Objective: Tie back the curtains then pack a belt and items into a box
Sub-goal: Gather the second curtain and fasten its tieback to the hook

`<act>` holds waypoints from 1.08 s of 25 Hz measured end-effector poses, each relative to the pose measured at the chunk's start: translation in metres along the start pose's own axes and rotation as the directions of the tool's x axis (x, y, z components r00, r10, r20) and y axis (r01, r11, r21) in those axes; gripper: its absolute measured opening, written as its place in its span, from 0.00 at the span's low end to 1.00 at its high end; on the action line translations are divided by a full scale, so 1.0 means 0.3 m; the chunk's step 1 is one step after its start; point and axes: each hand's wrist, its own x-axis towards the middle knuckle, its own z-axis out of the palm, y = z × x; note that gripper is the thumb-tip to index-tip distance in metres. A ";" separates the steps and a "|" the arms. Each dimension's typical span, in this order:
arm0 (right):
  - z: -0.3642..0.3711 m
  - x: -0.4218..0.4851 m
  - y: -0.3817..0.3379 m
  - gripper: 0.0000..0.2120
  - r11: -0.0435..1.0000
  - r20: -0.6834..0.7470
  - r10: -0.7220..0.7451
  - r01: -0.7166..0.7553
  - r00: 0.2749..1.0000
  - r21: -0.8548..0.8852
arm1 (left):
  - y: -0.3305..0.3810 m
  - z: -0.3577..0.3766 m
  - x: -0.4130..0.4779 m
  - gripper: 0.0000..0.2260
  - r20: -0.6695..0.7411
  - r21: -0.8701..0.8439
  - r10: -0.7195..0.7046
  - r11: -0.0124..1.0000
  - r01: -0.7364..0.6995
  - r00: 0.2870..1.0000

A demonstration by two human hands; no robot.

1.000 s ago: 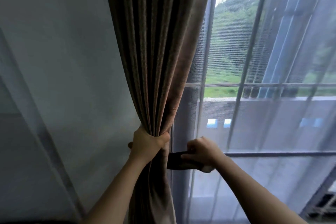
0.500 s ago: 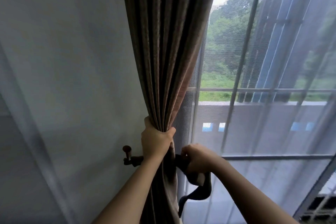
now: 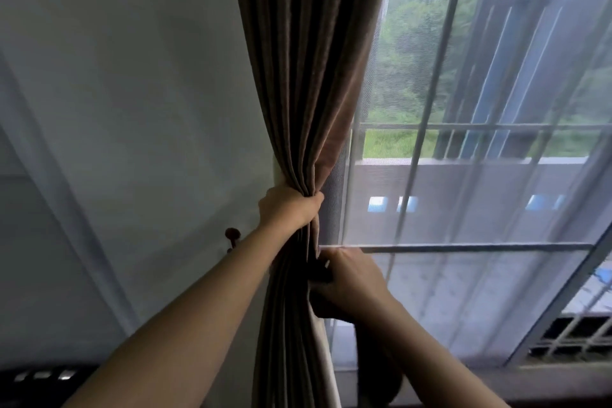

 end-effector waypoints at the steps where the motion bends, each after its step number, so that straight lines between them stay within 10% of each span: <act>1: 0.025 -0.020 -0.015 0.11 0.998 -0.043 0.005 -0.002 0.999 0.068 | 0.005 0.002 -0.002 0.23 -0.001 -0.012 -0.002 1.000 0.002 1.000; 7: 0.137 -0.061 -0.049 0.05 0.859 -0.100 0.085 -0.022 0.991 0.512 | 0.001 -0.011 0.028 0.21 0.122 -0.191 -0.059 0.978 0.082 0.991; 12: 0.216 -0.033 -0.078 0.06 0.500 -0.117 0.278 -0.040 0.953 0.865 | -0.003 0.008 0.033 0.23 0.152 -0.344 -0.027 0.936 0.078 0.988; 19: 0.217 0.076 -0.093 0.34 0.605 -0.119 0.484 -0.234 0.867 0.761 | -0.025 -0.002 0.030 0.25 0.163 -0.370 -0.013 0.926 0.073 0.987; 24: 0.242 0.124 -0.091 0.23 0.671 -0.102 0.481 -0.291 0.871 0.682 | -0.089 -0.092 0.005 0.27 0.404 -0.491 0.252 0.871 -0.024 0.879; 27: 0.240 0.109 -0.057 0.24 0.752 -0.131 0.447 -0.292 0.885 0.591 | -0.192 -0.128 -0.009 0.27 0.466 -0.737 0.360 0.663 0.129 0.808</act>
